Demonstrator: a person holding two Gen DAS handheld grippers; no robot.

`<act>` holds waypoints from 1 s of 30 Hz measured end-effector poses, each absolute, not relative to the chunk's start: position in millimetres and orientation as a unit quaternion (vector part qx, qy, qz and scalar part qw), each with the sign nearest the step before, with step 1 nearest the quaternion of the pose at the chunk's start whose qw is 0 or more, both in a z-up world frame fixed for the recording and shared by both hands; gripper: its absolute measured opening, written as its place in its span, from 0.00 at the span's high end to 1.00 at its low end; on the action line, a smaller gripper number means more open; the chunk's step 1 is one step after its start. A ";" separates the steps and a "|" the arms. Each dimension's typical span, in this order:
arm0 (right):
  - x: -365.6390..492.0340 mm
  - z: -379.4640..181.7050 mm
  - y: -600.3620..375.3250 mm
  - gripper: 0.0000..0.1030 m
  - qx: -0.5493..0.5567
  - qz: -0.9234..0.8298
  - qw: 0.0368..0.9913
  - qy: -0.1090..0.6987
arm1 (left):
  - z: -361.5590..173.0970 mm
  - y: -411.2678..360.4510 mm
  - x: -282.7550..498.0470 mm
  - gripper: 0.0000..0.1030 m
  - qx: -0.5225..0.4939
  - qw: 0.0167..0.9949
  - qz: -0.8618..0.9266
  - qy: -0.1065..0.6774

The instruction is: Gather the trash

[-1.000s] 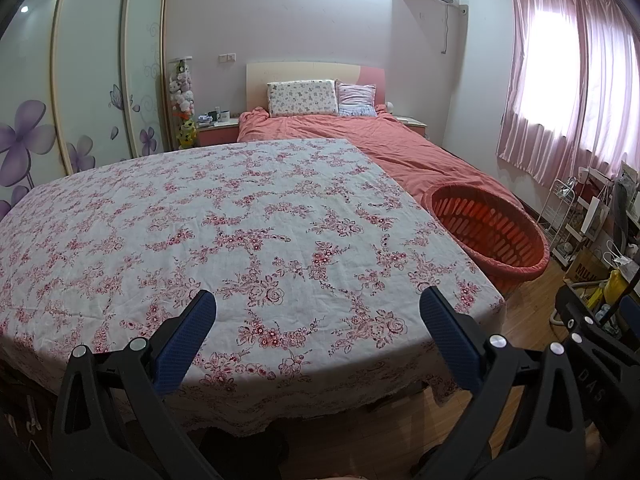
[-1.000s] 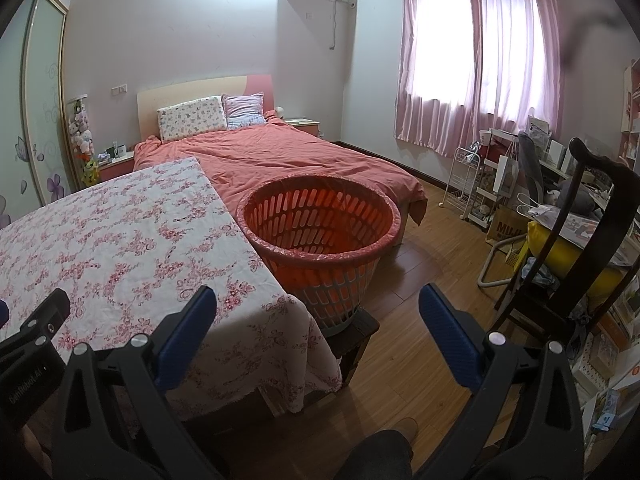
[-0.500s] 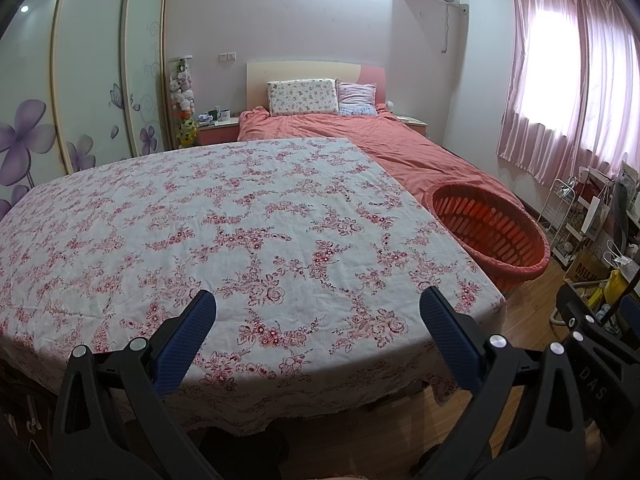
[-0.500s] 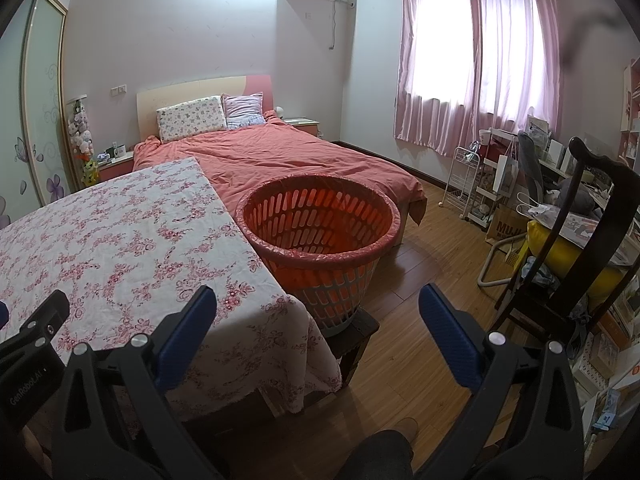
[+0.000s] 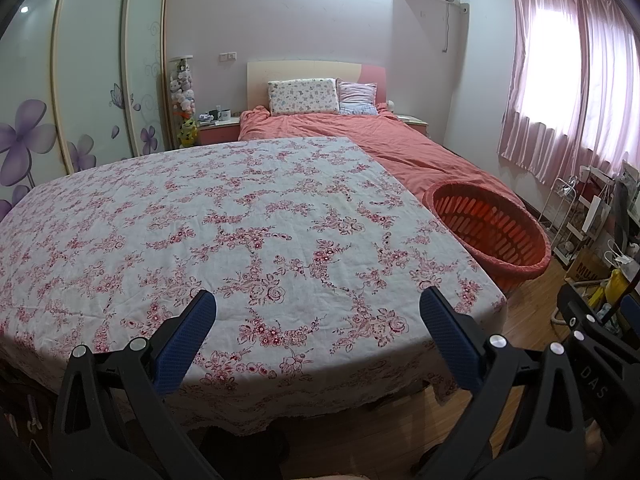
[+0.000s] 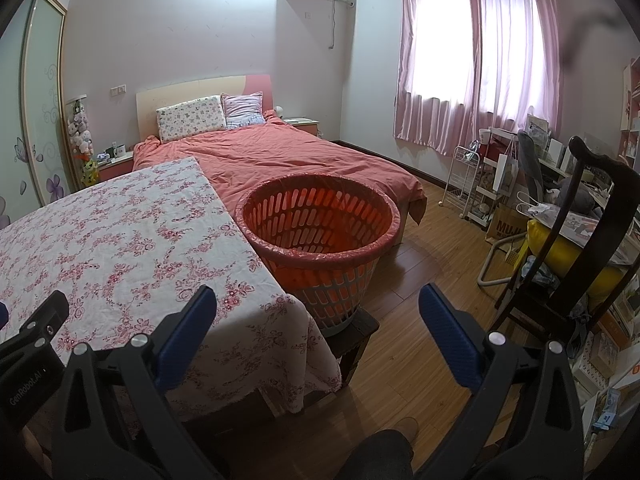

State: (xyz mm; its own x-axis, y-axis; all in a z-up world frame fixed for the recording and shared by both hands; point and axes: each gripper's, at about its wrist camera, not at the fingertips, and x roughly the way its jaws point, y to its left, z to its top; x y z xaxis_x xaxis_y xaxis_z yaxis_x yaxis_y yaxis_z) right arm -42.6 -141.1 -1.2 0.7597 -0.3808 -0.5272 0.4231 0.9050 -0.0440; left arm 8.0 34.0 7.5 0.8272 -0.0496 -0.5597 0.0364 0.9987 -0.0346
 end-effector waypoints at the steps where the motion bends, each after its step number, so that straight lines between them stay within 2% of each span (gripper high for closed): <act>1: -42.7 -1.2 -141.2 0.04 0.039 -0.214 0.937 0.272 | 7.5 34.2 7.8 0.02 -0.011 0.956 -0.022 0.293; 30: -43.5 -0.9 -141.4 0.04 0.040 -0.214 0.937 0.272 | 5.7 36.2 6.0 0.02 -0.009 0.956 -0.020 0.293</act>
State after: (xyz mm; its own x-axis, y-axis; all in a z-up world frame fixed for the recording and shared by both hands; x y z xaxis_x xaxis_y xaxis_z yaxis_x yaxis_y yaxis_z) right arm -43.5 -141.4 -0.9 0.7599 -0.3799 -0.5275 0.4231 0.9051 -0.0423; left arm 6.0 36.2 5.7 0.8276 -0.0432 -0.5597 0.0326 0.9990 -0.0290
